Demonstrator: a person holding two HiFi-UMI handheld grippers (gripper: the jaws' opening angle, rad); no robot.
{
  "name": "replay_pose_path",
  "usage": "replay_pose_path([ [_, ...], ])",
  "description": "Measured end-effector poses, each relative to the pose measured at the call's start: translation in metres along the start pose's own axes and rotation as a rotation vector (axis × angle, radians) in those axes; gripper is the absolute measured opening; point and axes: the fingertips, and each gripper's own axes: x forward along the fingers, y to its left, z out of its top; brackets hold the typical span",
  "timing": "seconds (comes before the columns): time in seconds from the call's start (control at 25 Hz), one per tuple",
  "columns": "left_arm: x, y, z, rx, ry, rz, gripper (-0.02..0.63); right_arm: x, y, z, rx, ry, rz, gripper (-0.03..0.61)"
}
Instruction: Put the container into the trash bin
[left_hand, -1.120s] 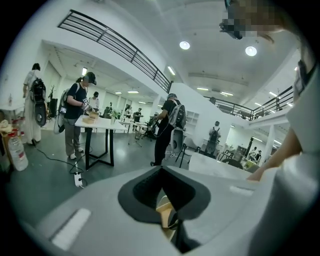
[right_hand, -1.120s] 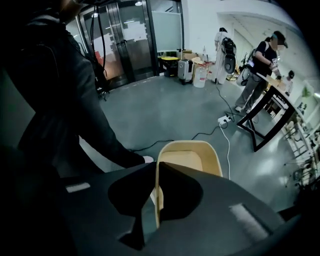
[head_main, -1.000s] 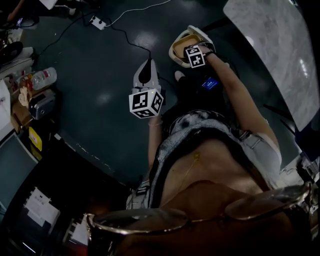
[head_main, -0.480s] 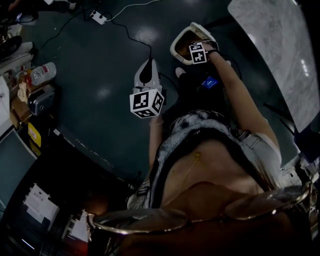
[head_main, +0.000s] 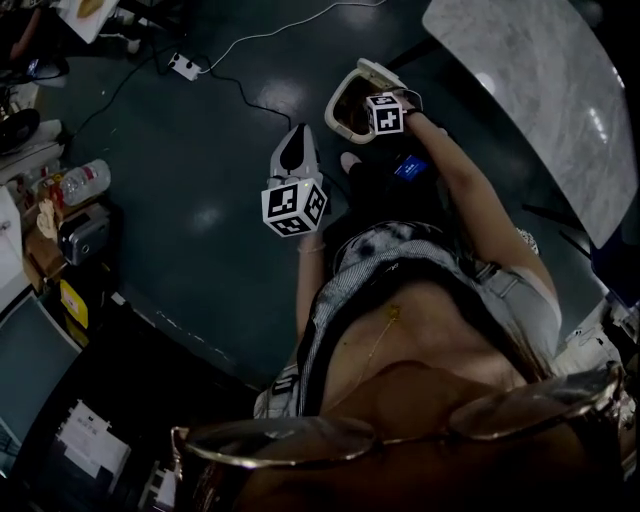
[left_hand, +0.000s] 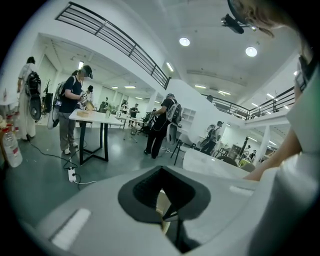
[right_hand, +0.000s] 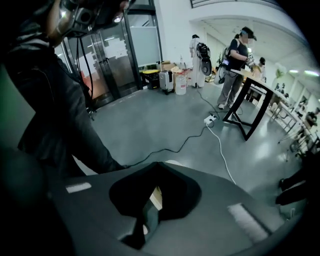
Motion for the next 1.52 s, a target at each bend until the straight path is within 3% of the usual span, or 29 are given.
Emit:
replay_pose_path([
  [0.32,0.019,-0.029,0.010,0.039,-0.008,-0.083,0.000,-0.091,0.004,0.051,0.007,-0.212,-0.098,0.023],
  [0.72,0.033,-0.089,0.032,0.102,-0.050,-0.216,0.000,-0.255,0.009,0.097,0.187,-0.614,-0.455,0.024],
  [0.92,0.036,-0.122,0.049,0.132,-0.090,-0.282,0.000,-0.318,0.019,0.099,0.295,-0.798,-0.633,0.023],
  [1.12,0.032,-0.142,0.058,0.156,-0.101,-0.323,0.000,-0.342,0.027,0.097,0.347,-0.857,-0.710,0.023],
  [1.52,0.031,-0.158,0.054,0.173,-0.087,-0.350,0.000,-0.362,0.035,0.082,0.388,-0.896,-0.752,0.023],
])
